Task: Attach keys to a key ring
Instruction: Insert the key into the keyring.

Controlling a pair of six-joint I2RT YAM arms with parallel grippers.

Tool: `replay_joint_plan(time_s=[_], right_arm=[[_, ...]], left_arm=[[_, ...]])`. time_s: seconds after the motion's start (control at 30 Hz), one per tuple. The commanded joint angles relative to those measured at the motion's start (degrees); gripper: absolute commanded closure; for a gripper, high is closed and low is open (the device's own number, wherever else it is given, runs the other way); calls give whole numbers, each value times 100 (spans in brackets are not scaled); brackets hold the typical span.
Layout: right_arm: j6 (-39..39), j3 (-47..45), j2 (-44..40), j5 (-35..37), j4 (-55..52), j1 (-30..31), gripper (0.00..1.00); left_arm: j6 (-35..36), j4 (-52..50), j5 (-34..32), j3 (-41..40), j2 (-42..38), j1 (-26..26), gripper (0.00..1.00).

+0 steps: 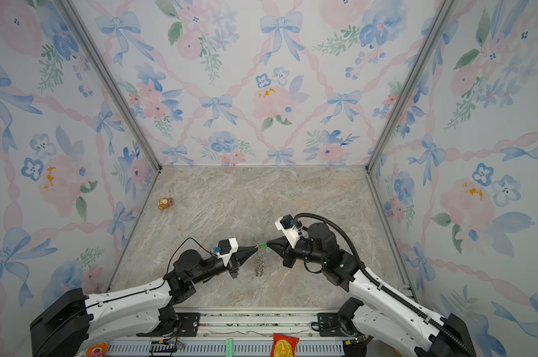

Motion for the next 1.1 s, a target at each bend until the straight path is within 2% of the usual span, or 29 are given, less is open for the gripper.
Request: replay_joint_plan(time_s=[0.0,0.53,1.07], right_arm=[[538,-111,-72,-413,617,-92,100],[1052,13,-19,-383,1016,208,100],[1332,15,52,-423,1288,308,100]], left_arm=[[-203,780,41,-53,-15,22,100],[-30,2132,-120,-187,591,11,100],[207,2500,-19,-252,911,15,100]])
